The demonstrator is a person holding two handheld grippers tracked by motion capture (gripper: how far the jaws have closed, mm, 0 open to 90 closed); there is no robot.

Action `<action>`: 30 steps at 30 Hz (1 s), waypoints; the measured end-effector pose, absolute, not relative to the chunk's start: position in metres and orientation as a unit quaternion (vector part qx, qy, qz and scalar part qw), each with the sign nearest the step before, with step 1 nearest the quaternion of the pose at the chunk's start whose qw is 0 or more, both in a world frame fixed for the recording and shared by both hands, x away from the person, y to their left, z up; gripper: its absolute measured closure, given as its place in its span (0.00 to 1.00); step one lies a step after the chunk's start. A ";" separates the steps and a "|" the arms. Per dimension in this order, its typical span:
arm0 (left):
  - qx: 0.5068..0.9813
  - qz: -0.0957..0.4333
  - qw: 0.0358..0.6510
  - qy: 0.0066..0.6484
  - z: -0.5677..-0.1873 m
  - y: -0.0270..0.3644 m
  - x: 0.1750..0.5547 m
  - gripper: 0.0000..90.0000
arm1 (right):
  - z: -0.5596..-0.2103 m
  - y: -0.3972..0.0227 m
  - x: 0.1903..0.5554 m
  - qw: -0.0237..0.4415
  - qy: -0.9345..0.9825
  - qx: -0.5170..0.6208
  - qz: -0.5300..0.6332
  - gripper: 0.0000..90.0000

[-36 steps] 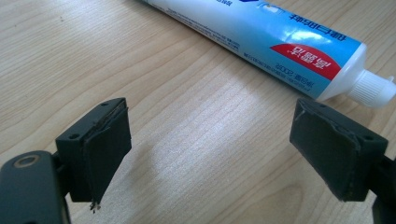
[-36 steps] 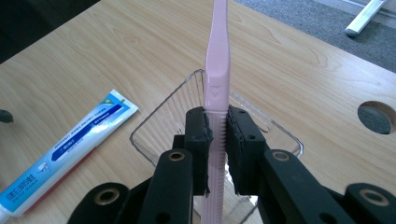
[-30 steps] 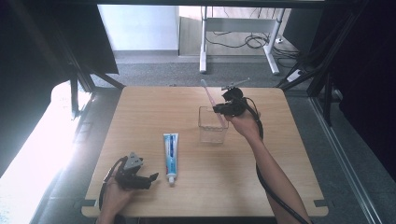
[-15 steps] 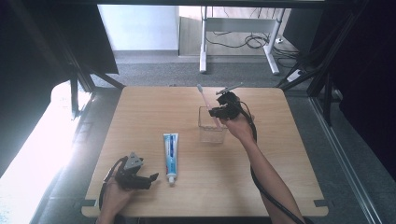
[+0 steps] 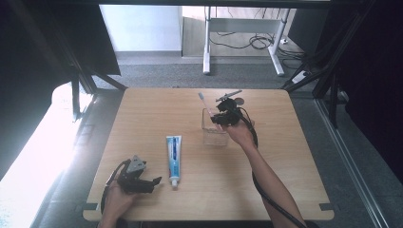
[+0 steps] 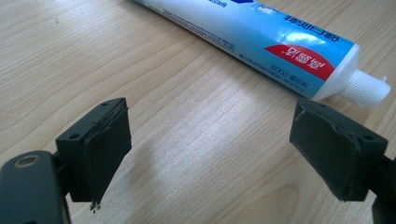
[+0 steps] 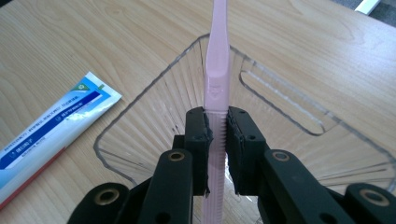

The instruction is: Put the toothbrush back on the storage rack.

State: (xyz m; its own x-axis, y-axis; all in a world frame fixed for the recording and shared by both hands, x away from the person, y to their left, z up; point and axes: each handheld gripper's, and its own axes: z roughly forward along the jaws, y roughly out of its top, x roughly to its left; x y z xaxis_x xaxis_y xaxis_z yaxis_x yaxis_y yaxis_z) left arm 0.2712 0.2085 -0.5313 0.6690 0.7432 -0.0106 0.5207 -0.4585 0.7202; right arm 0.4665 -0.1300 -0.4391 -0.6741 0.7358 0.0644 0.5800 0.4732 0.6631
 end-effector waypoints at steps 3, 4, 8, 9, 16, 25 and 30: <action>0.840 0.154 0.359 0.375 -0.531 0.208 0.271 0.14 | -0.446 -0.129 0.468 0.116 0.853 0.388 0.328 0.88; 0.840 0.154 0.359 0.375 -0.531 0.208 0.271 0.14 | -0.446 -0.129 0.468 0.116 0.853 0.388 0.328 0.88; 0.840 0.154 0.359 0.375 -0.531 0.208 0.271 0.14 | -0.450 -0.128 0.468 0.114 0.855 0.388 0.324 0.88; 0.841 0.154 0.359 0.375 -0.532 0.208 0.271 0.14 | -0.451 -0.128 0.468 0.114 0.856 0.387 0.322 0.88; 0.840 0.154 0.361 0.375 -0.532 0.207 0.271 0.14 | -0.453 -0.125 0.469 0.117 0.865 0.380 0.305 0.88; 0.841 0.153 0.360 0.375 -0.532 0.207 0.271 0.14 | -0.454 -0.123 0.469 0.115 0.875 0.380 0.278 0.88; 0.842 0.152 0.359 0.373 -0.532 0.207 0.271 0.14 | -0.456 -0.123 0.470 0.111 0.878 0.378 0.271 0.98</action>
State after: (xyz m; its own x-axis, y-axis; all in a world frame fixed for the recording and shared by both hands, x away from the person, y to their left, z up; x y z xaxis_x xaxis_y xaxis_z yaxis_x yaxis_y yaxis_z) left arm 0.2713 0.2072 -0.5322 0.6748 0.7379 -0.0118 0.5195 -0.4636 0.7178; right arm 0.4696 -0.1230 -0.4557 -0.6892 0.7245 0.0100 0.6040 0.5669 0.5601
